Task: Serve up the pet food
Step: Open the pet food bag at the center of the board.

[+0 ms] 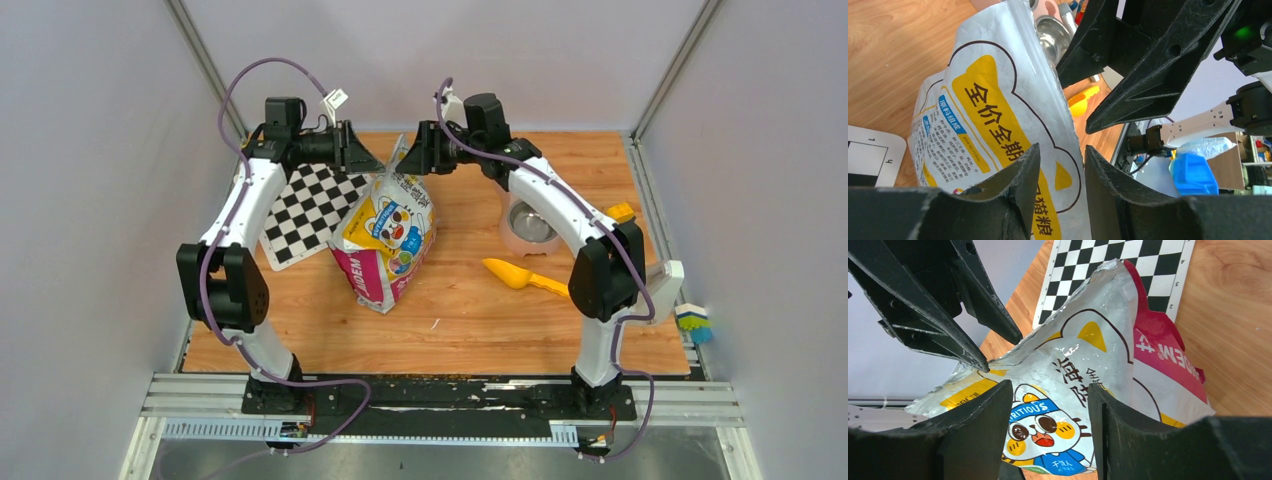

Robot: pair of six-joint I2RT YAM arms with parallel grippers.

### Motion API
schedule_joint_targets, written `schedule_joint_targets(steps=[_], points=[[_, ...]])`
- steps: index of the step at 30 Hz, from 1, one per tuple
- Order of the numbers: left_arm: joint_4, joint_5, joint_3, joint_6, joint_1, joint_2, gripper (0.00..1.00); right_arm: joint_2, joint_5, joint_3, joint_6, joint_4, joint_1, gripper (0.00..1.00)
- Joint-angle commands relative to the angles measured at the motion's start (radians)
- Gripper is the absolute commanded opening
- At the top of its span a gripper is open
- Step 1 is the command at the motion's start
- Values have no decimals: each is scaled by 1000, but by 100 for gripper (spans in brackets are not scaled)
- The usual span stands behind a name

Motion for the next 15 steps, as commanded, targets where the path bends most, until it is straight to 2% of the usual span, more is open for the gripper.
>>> schedule_joint_targets(steps=[1, 9, 15], points=[[31, 34, -6, -14, 17, -82, 48, -35, -48, 38, 71, 40, 6, 58], [40, 40, -26, -11, 28, -108, 53, -20, -39, 66, 98, 42, 14, 58], [7, -3, -29, 24, 28, -80, 51, 5, -28, 99, 114, 42, 18, 58]])
